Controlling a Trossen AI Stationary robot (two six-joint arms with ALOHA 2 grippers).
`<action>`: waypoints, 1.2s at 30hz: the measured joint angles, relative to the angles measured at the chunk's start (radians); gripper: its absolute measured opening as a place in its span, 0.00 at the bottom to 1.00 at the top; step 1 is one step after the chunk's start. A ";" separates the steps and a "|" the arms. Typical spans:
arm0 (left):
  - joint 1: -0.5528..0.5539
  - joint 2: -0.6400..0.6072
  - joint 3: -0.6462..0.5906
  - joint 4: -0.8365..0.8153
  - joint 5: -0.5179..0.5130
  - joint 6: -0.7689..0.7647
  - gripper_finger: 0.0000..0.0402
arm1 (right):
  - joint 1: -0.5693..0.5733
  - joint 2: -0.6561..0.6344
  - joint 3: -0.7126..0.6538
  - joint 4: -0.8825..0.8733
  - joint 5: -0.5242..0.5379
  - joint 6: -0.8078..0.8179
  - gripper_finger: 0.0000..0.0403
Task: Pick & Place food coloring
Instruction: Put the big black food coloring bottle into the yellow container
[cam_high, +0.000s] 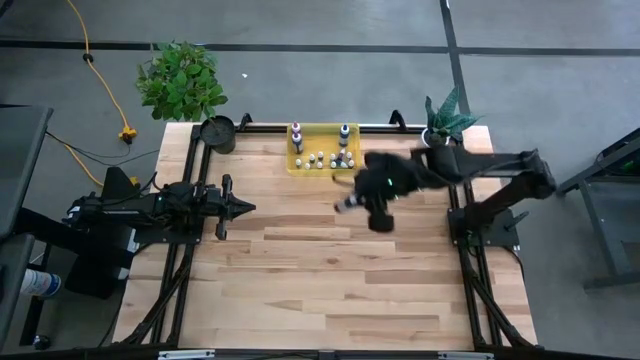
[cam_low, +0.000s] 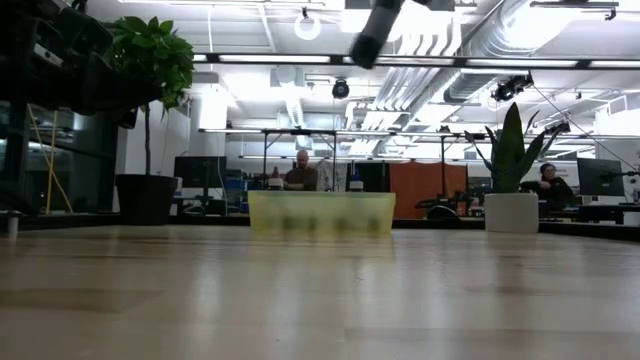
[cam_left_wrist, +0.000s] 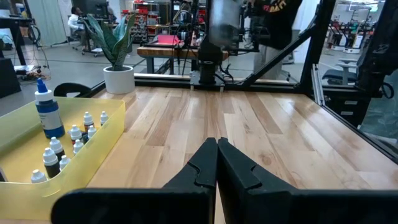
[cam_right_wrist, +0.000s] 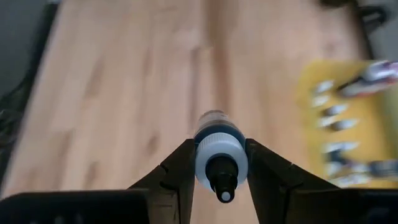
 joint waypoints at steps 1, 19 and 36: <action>0.000 0.000 0.000 0.000 0.000 0.000 0.00 | -0.028 0.016 0.031 -0.001 0.012 -0.018 0.28; 0.000 0.000 0.000 0.000 0.000 0.000 0.00 | -0.493 0.541 0.621 -0.039 0.044 -0.040 0.28; 0.000 0.000 0.000 0.000 0.000 0.000 0.00 | -0.644 0.843 0.737 -0.107 -0.067 0.272 0.28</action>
